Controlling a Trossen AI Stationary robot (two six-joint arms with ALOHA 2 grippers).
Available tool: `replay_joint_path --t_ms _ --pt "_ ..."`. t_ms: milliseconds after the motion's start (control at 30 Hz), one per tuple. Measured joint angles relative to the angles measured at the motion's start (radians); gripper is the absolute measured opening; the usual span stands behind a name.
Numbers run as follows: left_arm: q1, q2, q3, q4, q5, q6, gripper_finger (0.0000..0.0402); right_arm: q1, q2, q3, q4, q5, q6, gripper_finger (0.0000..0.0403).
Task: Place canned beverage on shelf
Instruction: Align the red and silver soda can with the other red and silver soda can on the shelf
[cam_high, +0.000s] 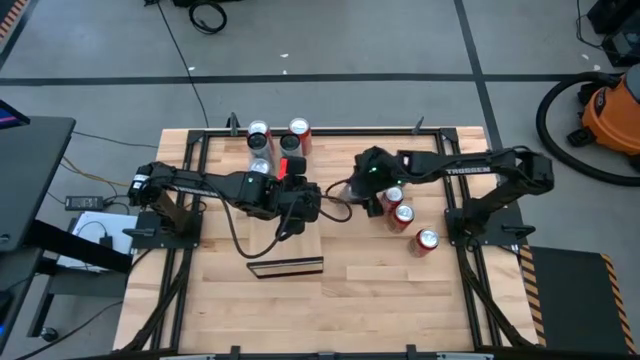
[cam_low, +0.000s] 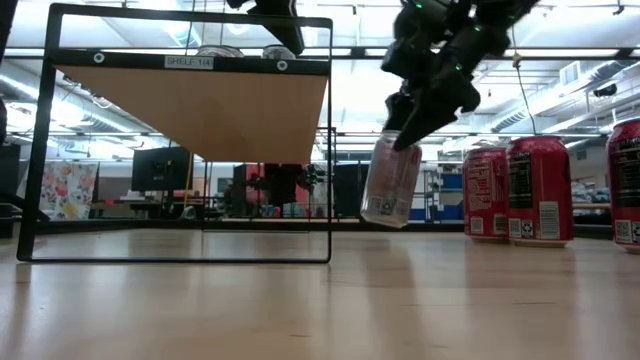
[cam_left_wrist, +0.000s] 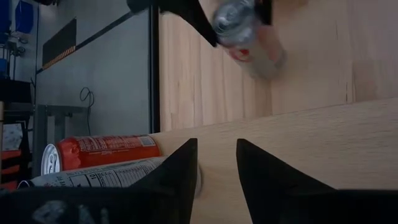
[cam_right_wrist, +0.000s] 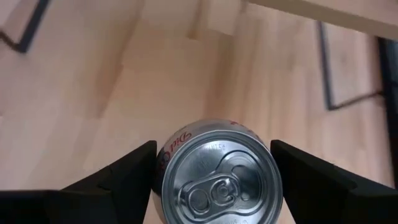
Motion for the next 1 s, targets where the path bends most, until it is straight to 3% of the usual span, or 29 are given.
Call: replay_joint_path --t_ms 200,467,733,1000 --pt "0.0 0.0 0.0 -0.001 0.0 -0.011 0.0121 0.029 0.13 0.148 -0.12 -0.012 -0.064 0.0303" --pt "-0.001 0.0 0.0 -0.016 0.001 -0.02 0.0121 0.029 0.201 0.18 -0.13 -0.035 -0.099 0.0314" --pt "-0.001 0.0 0.0 -0.018 0.001 -0.045 0.0121 0.036 0.17 0.178 -0.137 0.013 -0.055 0.0354" --pt "-0.001 0.0 0.0 -0.019 0.003 -0.045 0.0121 0.086 0.139 0.177 -0.208 0.146 -0.043 0.0367"
